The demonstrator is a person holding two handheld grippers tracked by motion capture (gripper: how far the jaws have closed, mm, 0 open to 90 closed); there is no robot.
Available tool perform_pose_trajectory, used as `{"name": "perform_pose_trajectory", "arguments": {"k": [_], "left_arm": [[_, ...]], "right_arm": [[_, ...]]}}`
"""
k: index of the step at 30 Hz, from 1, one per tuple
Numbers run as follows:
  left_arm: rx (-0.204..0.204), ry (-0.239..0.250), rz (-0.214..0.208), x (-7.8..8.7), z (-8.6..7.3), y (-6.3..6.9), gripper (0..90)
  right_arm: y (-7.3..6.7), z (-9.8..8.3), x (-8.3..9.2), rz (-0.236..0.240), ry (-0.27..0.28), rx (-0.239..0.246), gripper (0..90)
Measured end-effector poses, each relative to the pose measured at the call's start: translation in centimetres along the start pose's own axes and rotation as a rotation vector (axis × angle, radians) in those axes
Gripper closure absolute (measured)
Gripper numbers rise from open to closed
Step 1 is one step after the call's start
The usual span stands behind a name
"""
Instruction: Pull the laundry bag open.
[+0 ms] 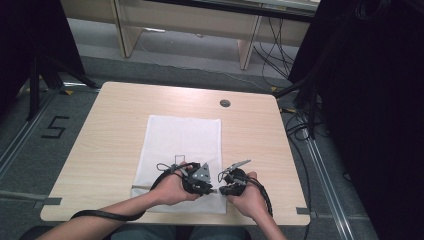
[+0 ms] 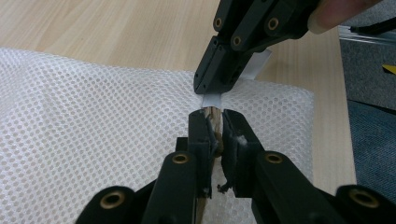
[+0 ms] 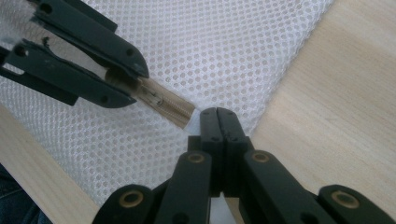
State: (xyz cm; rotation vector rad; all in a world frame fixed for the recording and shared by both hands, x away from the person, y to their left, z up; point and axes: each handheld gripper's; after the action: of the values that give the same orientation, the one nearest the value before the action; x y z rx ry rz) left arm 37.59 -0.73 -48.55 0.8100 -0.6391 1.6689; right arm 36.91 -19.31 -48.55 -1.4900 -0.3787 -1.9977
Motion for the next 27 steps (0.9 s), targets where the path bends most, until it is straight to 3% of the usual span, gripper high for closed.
{"name": "perform_pose_trajectory", "arguments": {"k": [1,17,27], "left_arm": [[-0.013,0.0,-0.004,0.07,0.0,-0.1,82.0],[0.003,-0.002,0.001,0.58,-0.28,-0.09,82.0],[-0.01,-0.003,0.0,0.65,-0.19,-0.19,81.9]], "right_arm": [[0.0,0.0,0.0,0.0,-0.001,0.001,90.0],[0.05,0.0,0.03,-0.007,-0.002,0.003,90.0],[-0.05,0.04,0.06,-0.001,-0.013,-0.019,90.0]]}}
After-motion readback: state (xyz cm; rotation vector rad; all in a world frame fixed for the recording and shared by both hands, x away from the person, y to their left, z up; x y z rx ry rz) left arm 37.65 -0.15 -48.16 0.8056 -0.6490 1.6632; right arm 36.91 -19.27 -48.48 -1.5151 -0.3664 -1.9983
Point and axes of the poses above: each handheld gripper's, and its own axes: x roughly backward along the jaws, z roughly out of its top, y roughly to its right, and after that the axes turned 7 degrees about -y, right-handed
